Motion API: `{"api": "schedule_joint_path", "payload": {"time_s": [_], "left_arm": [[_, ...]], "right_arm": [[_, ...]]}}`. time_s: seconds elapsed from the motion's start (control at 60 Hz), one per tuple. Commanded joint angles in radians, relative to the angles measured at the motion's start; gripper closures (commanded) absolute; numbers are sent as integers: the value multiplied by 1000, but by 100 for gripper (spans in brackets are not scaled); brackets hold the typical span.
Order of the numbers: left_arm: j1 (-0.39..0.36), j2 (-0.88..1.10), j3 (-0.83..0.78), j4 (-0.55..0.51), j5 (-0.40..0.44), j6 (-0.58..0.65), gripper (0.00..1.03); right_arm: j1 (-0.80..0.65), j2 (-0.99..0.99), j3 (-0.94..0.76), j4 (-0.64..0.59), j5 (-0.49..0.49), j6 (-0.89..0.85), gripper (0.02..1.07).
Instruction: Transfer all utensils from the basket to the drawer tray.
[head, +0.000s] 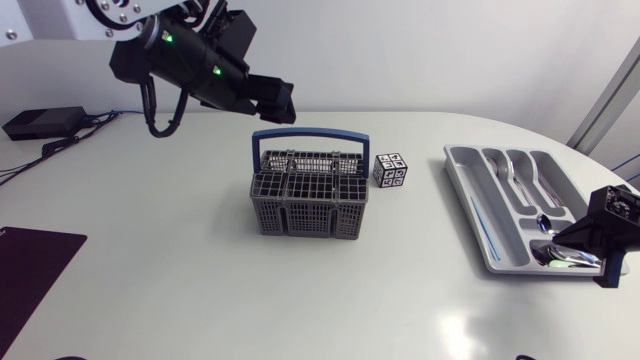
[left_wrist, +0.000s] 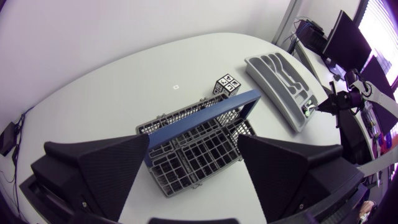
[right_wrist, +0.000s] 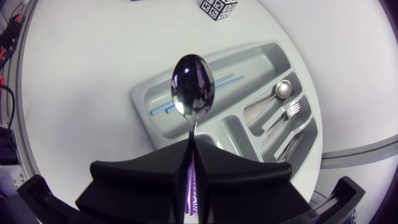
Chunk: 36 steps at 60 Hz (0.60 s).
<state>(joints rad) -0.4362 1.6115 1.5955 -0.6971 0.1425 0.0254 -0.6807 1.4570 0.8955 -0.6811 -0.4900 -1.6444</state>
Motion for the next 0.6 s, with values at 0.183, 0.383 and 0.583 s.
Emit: {"api": "schedule_joint_path", "payload": {"time_s": [0.183, 0.383, 0.583], "left_arm": [[44, -93, -117, 19, -9, 7, 4], [67, -147, -190, 51, -9, 30, 4], [94, -186, -253, 53, -9, 13, 4]], "right_arm": [[-92, 146, 51, 69, 77, -235, 101], [-123, 195, 51, 121, 128, -316, 101], [-123, 204, -9, 230, 157, -367, 100]]}}
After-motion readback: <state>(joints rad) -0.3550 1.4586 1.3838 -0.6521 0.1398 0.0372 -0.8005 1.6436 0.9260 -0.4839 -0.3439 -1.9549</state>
